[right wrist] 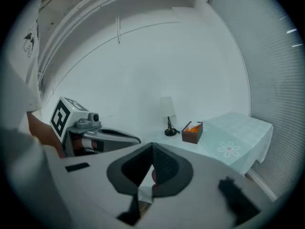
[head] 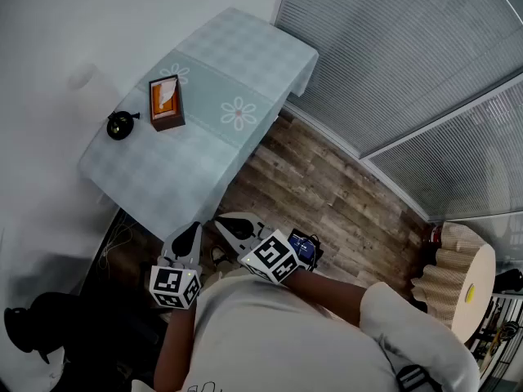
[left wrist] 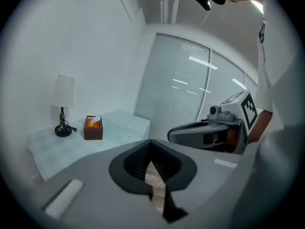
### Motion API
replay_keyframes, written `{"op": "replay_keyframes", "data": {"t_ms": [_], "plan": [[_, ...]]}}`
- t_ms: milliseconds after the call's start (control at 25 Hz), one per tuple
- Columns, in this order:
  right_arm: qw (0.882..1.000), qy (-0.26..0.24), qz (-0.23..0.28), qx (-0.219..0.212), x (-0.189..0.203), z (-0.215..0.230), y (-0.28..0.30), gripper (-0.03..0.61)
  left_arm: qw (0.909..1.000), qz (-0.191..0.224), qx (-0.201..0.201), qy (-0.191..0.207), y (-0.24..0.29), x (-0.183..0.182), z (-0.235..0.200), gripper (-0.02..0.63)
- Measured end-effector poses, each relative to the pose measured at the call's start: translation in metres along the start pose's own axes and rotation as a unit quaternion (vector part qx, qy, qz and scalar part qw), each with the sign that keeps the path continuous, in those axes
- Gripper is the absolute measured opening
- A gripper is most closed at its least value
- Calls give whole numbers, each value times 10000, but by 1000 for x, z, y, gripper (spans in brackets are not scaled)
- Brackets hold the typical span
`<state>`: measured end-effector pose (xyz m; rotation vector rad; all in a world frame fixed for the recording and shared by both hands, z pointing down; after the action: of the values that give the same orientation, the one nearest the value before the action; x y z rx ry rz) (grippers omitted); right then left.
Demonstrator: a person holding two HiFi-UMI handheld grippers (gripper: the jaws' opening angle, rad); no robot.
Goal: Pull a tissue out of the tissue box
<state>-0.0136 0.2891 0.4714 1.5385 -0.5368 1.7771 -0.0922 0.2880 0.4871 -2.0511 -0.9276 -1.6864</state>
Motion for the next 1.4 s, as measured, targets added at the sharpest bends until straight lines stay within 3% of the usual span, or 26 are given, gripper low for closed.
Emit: {"op": "replay_keyframes", "data": {"t_ms": [600,840,1080,1240,1400], "plan": [[9999,113,-1,37,1,-36,45,12,9998,55,180,-98,-33,-5,-53,6],[9998,109,-141,88,3,-24,68,13,9995,81,139,-266,-24,-5,-76,6],[9998,140,-160,15,-4,27,98,14,9995,44,56,-303,24,-13,-99,6],[9998,139,-140,-35,-15,91,130,14,9995,33,-90,-290,77,-24,-126,6],[9994,180,-182,-214,-34,158,164,14,9980,53,-491,-393,137,-42,-158,6]]}}
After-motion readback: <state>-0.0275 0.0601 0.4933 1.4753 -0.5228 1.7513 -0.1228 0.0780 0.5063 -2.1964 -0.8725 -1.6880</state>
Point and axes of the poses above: the fingertips, and each gripper's own axes: y forward along the fingers, z to its right, x out of its underside, the point moved 3 cm from there along -y, backward along the fingers, and after that the axes turned 13 degrees about z, right-handed, at the moved point
